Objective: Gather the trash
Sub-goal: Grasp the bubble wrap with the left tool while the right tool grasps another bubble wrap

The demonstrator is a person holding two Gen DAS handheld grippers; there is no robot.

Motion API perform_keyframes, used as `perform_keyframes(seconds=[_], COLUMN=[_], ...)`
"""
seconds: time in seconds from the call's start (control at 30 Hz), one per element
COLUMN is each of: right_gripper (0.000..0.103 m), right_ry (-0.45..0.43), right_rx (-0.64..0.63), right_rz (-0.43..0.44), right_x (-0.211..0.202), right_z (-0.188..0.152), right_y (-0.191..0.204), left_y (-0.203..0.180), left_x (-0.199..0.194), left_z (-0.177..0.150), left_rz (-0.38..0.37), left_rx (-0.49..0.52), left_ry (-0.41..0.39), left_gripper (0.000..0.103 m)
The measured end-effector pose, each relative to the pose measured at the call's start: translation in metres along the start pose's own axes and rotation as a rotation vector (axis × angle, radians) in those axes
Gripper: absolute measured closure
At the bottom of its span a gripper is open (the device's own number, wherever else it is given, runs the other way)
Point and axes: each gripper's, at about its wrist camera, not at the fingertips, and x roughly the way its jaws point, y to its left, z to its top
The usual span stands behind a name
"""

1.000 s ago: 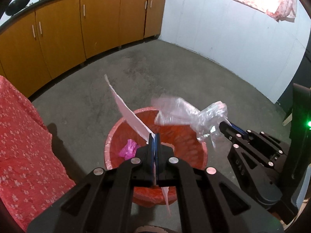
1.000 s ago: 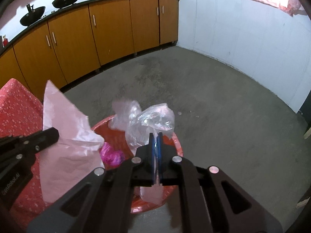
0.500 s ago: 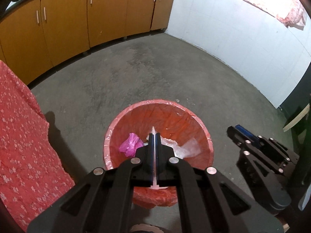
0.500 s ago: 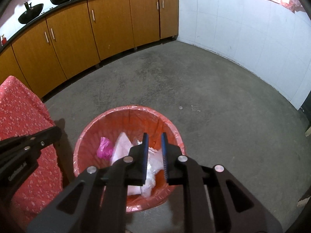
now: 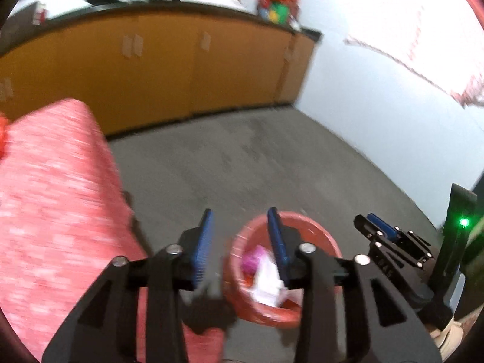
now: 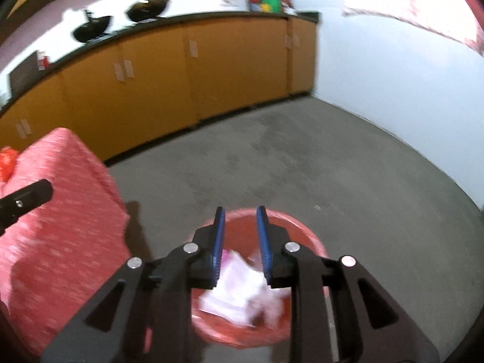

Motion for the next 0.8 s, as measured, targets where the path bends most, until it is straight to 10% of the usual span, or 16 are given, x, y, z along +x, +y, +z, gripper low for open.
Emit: perform_keyframes(seconds=[0.47, 0.8], right_gripper=[0.055, 0.040], right_ry=[0.011, 0.175], right_rx=[-0.254, -0.336], right_rz=[0.560, 0.659], right_x=[-0.055, -0.020], right_z=[0.046, 0.031], right_y=[0.288, 0.423], left_y=[0.256, 0.374], left_x=[-0.170, -0.214], left_z=[-0.029, -0.046], left_rz=[0.548, 0.711], left_rx=[-0.243, -0.336], left_ry=[-0.153, -0.167], left_gripper=[0.047, 0.038])
